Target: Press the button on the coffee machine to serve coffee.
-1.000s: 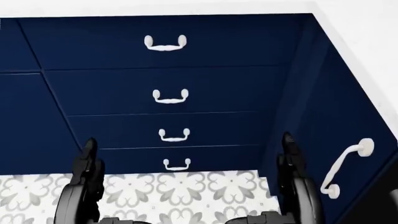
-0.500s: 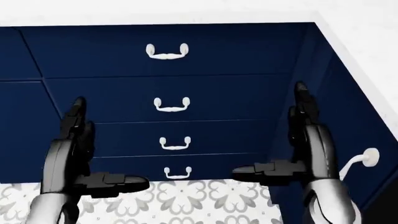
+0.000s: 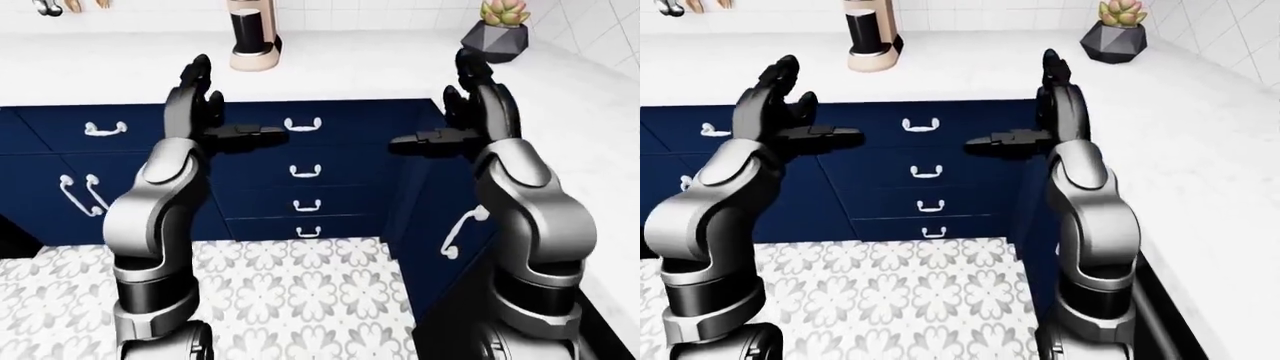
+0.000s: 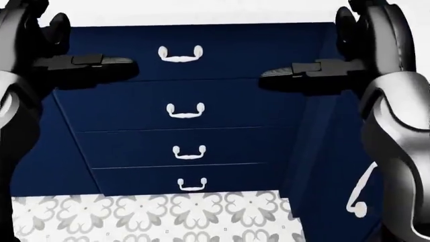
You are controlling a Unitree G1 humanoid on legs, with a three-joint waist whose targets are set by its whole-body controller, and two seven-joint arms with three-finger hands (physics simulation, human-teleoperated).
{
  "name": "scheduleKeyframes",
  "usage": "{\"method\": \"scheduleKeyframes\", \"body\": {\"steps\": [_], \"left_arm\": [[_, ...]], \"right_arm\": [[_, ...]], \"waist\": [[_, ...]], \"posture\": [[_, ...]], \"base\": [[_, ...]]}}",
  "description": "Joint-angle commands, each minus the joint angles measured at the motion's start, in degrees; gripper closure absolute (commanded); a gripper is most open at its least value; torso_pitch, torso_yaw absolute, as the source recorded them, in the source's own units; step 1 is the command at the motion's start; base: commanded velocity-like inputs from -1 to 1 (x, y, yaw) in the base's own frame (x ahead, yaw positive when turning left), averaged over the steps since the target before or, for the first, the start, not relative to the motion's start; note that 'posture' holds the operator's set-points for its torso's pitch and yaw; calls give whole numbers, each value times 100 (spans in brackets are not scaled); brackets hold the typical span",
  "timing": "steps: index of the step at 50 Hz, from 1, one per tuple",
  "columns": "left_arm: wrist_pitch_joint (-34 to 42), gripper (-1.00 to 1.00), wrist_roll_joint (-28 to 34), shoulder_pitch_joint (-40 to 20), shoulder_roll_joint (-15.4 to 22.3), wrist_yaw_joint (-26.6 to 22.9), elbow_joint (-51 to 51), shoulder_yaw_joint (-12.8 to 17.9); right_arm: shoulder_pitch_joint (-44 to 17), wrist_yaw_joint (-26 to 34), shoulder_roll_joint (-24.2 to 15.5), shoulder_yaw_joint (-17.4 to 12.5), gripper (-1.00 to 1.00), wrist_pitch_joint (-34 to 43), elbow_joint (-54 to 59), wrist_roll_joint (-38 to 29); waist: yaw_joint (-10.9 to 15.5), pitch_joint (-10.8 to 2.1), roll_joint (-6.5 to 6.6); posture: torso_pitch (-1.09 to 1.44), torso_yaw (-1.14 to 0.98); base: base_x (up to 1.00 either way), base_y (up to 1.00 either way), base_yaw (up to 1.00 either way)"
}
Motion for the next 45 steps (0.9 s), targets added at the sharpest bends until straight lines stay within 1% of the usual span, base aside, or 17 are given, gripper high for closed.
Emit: {"method": "scheduleKeyframes", "body": {"steps": [1,4,6,9,13,17,20,24,25,28,32,34,39,41,43,44,45], "left_arm": [[13,-100,-59,-322,151,73,-247,123],[200,-100,-239,-464,311,192,-376,288],[306,-100,-421,-569,376,254,-432,391],[435,-100,-673,-738,524,443,-473,480],[293,-100,-865,-743,656,587,-341,484],[283,-100,-1014,-771,731,742,-361,473],[475,-100,-1222,-870,796,895,-556,525],[558,-100,-1451,-911,858,1050,-666,549],[511,-100,-1454,-887,857,1068,-640,513],[471,-100,-1500,-869,865,1093,-631,476],[562,-100,-1614,-919,904,1173,-699,524],[489,-100,-1621,-880,911,1169,-670,492],[504,-100,-1681,-885,933,1208,-692,487],[453,-100,-1648,-847,929,1197,-680,435],[443,-100,-1634,-846,921,1187,-668,433],[434,-100,-1629,-843,923,1182,-668,436],[396,-100,-1604,-825,914,1171,-648,419]], "right_arm": [[-345,-34,-124,-66,-100,79,-186,71],[-677,-94,-276,-244,-100,449,-489,256],[-696,-147,-327,-270,-100,540,-589,364],[-712,-214,-319,-188,-100,517,-564,444],[-744,-234,-318,-119,-100,547,-594,502],[-905,-271,-378,-169,-100,719,-758,583],[-1032,-303,-428,-224,-100,905,-966,682],[-1003,-364,-421,-252,-100,813,-920,772],[-998,-375,-421,-266,-100,809,-905,806],[-957,-423,-434,-336,-100,745,-857,928],[-965,-509,-455,-331,-100,753,-842,1036],[-929,-534,-474,-297,-100,688,-801,1054],[-913,-585,-491,-266,-100,689,-811,1096],[-900,-591,-496,-252,-100,675,-809,1108],[-920,-606,-505,-263,-100,708,-829,1124],[-893,-599,-508,-255,-100,668,-815,1119],[-888,-613,-491,-226,-100,657,-804,1111]], "waist": [[7,-132,15],[1,-121,15],[6,-93,22],[13,-59,34],[-1,-68,34],[6,-79,52],[13,-70,58],[-1,-38,57],[-8,-194,76],[-13,-54,74],[-10,-3,-6],[-14,-14,-35],[-24,-62,61],[-33,-44,194],[-62,-23,418],[-84,-49,436],[-40,-54,332]], "posture": [[0,0],[0,0],[0,0],[0,0],[0,0],[0,0],[0,0],[0,0],[0,0],[0,0],[0,0],[0,0],[0,0],[0,0],[0,0],[0,0],[0,0]], "base": [[0,0,0],[0,0,0],[0,0,0],[0,0,0],[0,0,0],[0,0,0],[0,0,0],[0,0,0],[9,0,0],[16,0,0],[19,0,0],[18,0,0],[18,0,0],[18,0,0],[19,1,0],[19,2,0],[19,2,0]]}}
